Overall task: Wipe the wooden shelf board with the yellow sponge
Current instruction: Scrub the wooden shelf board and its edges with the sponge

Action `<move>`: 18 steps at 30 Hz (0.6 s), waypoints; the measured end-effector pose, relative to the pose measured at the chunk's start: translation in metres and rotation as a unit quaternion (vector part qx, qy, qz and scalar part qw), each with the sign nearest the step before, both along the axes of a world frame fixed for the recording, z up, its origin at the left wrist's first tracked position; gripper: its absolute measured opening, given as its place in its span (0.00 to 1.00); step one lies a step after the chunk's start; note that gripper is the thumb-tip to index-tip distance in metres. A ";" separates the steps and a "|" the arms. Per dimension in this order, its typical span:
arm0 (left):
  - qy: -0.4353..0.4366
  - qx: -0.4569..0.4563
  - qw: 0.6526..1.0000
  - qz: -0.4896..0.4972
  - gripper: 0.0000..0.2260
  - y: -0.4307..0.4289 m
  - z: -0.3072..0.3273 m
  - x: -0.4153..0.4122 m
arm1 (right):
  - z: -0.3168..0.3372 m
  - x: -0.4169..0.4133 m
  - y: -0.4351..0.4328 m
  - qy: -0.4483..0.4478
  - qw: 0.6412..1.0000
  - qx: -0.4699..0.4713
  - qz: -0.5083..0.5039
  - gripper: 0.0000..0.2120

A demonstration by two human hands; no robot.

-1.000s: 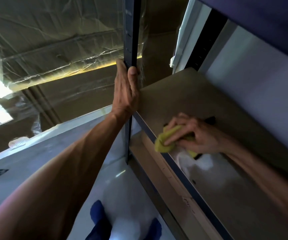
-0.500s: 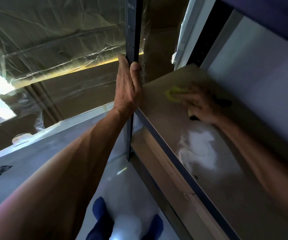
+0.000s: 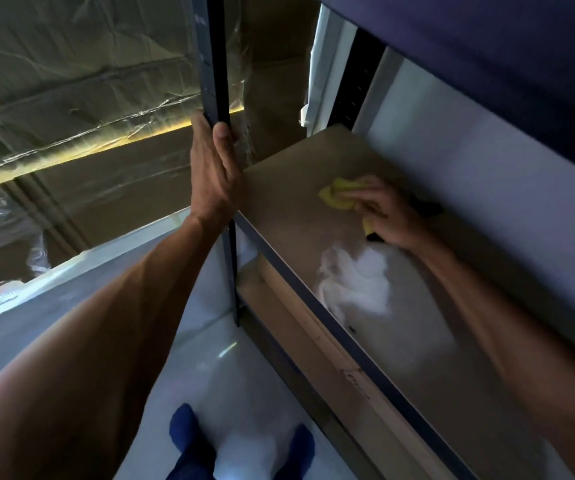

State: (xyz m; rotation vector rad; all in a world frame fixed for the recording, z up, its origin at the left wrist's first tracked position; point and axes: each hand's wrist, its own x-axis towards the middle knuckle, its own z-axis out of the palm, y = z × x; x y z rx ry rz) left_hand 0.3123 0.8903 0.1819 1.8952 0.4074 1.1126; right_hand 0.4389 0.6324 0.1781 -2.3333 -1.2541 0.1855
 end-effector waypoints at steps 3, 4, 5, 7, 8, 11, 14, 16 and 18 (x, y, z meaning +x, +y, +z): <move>-0.005 0.002 1.000 -0.001 0.07 0.001 -0.002 0.003 | 0.001 -0.045 -0.026 0.007 0.996 -0.029 0.084 0.20; -0.003 0.002 1.000 -0.002 0.07 0.001 -0.003 0.004 | 0.001 -0.056 -0.036 0.018 0.994 -0.038 0.101 0.19; -0.002 0.000 1.000 -0.004 0.07 0.000 -0.003 0.003 | 0.002 -0.065 -0.045 0.031 0.992 -0.038 0.113 0.19; -0.005 -0.008 1.000 -0.013 0.10 -0.001 -0.002 0.001 | 0.006 -0.068 -0.053 0.070 0.991 -0.019 0.114 0.18; -0.006 -0.011 1.000 -0.018 0.13 -0.001 -0.001 -0.001 | 0.008 -0.064 -0.051 0.088 0.992 -0.003 0.095 0.19; 0.005 -0.009 1.000 -0.025 0.18 -0.003 0.000 -0.008 | 0.012 -0.043 -0.032 0.085 0.994 0.065 -0.028 0.22; 0.017 -0.005 1.000 -0.010 0.15 -0.007 0.000 -0.011 | 0.003 -0.034 -0.009 0.040 0.993 0.035 -0.102 0.20; 0.026 -0.008 1.000 -0.007 0.16 -0.008 -0.001 -0.013 | -0.001 -0.043 -0.005 0.007 0.994 -0.004 -0.106 0.18; 0.041 -0.012 0.999 -0.013 0.21 -0.008 -0.005 -0.014 | 0.003 -0.060 -0.013 0.052 0.996 -0.009 -0.065 0.17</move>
